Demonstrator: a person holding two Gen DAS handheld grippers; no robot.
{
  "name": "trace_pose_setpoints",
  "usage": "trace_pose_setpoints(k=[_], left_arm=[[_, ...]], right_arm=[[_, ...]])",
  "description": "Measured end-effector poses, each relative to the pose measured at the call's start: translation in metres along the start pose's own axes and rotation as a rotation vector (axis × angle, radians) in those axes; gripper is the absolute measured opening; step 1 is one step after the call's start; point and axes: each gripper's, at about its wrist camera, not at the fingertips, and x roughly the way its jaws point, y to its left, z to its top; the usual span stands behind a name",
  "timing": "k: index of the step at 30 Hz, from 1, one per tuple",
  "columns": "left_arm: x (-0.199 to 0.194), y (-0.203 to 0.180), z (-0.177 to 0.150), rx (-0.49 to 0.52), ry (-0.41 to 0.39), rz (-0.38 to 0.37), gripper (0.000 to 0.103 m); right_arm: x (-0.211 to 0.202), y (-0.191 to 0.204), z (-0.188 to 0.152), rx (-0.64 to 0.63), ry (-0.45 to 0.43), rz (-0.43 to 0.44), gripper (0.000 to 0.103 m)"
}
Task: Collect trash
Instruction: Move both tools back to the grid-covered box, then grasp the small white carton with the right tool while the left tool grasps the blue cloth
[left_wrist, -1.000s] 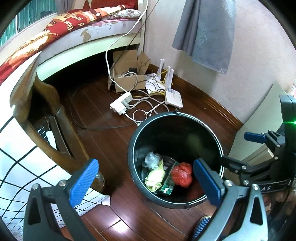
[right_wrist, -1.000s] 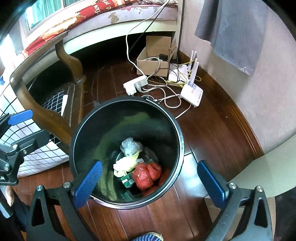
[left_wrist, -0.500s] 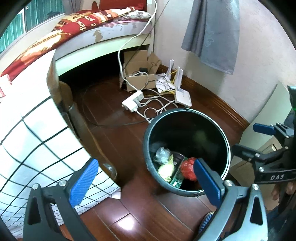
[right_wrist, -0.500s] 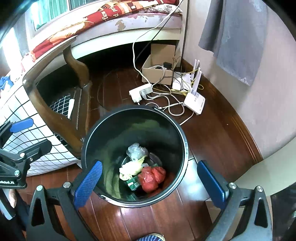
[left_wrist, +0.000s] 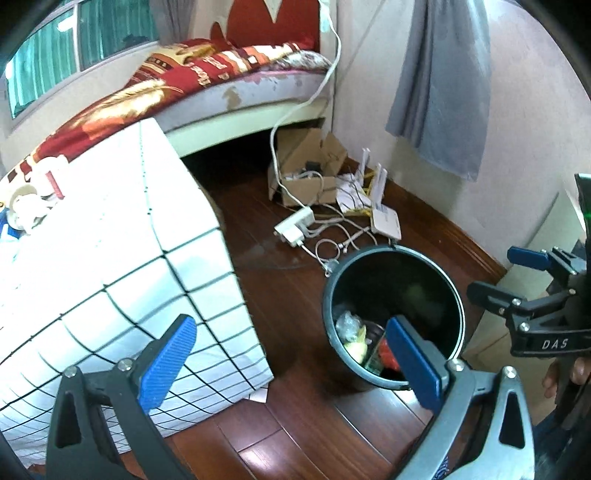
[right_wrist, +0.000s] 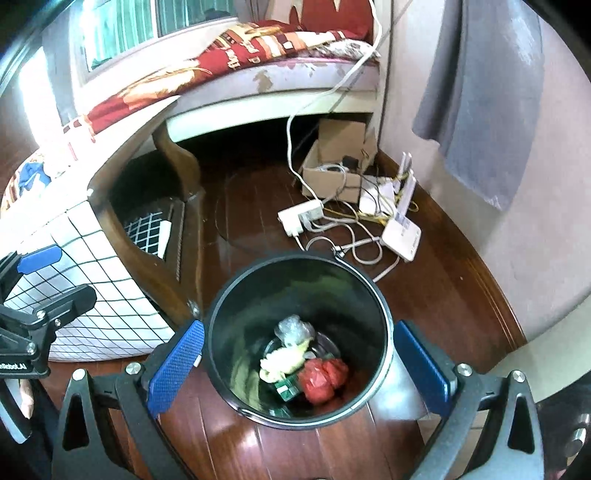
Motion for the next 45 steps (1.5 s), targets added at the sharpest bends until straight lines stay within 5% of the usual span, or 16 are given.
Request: trace_pose_setpoints(k=[18, 36, 45], left_arm=[[-0.056, 0.084, -0.008, -0.157, -0.098, 0.138, 0.103], [-0.108, 0.251, -0.039, -0.413, -0.177, 0.359, 0.101], [-0.105, 0.313, -0.023, -0.461, -0.226, 0.376, 0.092]], right_arm=[[-0.026, 0.083, 0.045, -0.129, -0.149, 0.095, 0.103], [-0.025, 0.248, 0.126, -0.283, -0.228, 0.342, 0.103], [0.007, 0.319, 0.169, -0.350, -0.237, 0.387, 0.100]])
